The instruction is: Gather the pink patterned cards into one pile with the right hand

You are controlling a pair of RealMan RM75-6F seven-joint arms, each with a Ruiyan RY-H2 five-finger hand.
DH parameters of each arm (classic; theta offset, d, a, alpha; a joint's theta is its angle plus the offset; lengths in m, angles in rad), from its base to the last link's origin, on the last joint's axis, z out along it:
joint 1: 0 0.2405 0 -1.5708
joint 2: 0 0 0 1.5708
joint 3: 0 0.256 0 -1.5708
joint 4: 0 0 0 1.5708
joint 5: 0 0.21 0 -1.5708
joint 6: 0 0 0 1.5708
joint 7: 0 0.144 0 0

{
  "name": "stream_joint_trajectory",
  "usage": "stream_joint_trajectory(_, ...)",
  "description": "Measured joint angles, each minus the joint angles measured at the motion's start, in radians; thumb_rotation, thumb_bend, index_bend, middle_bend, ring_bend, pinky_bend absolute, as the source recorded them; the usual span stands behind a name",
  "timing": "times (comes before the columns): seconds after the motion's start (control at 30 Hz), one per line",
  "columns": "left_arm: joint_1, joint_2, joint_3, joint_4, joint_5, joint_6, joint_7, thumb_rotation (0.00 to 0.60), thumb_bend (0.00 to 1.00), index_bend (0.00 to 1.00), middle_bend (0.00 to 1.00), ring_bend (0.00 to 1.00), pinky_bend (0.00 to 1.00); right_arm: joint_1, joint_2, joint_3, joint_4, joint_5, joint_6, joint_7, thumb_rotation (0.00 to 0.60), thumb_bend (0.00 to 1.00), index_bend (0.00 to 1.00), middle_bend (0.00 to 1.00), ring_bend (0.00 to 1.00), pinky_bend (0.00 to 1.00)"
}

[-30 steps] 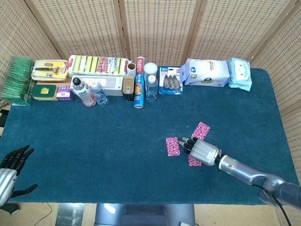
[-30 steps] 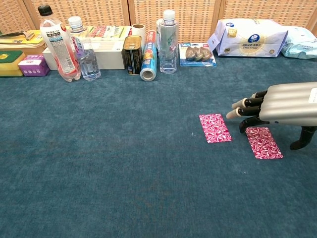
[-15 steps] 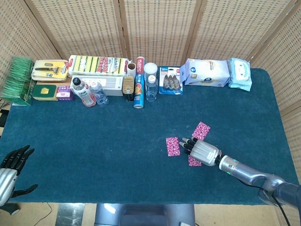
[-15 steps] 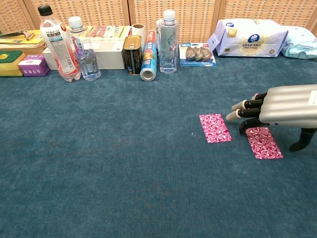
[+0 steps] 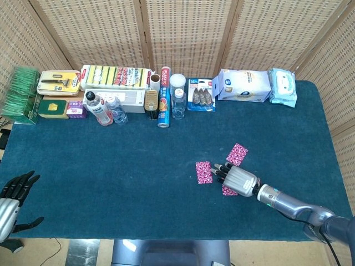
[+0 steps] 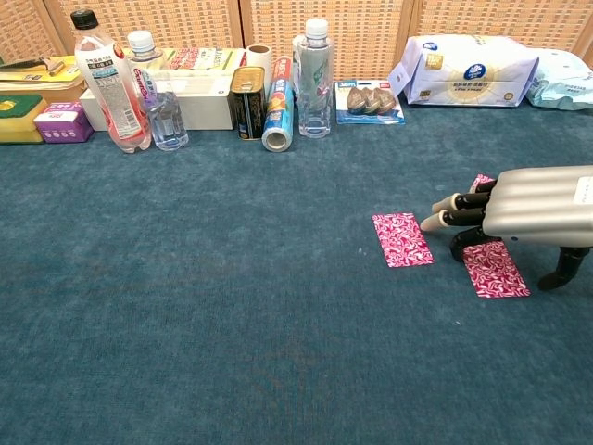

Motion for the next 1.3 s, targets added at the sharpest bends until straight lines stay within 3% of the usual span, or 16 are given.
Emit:
stream_joint_trajectory(0.37, -0.001, -0.001, 0.000, -0.003, -0.001, -0.003, 0.005, 0.600, 0.03, 0.00, 0.00, 0.00, 0.05, -0.024, -0.027, 0.000, 0.037, -0.011, 0.049, 0.024, 0.600, 0.18, 0.46, 0.09, 0.10, 0.27)
stream_joint_trajectory(0.83, -0.002, 0.000, 0.001, -0.003, 0.002, -0.004, 0.006, 0.600, 0.03, 0.00, 0.00, 0.00, 0.05, -0.044, -0.026, 0.009, 0.032, -0.022, 0.101, 0.025, 0.600, 0.20, 0.49, 0.10, 0.12, 0.30)
stream_joint_trajectory(1.3, -0.004, 0.002, 0.001, -0.003, 0.001, -0.005, -0.001, 0.600, 0.03, 0.00, 0.00, 0.00, 0.05, -0.042, 0.018, 0.086, -0.043, 0.044, 0.117, 0.000, 0.600, 0.20, 0.49, 0.11, 0.12, 0.31)
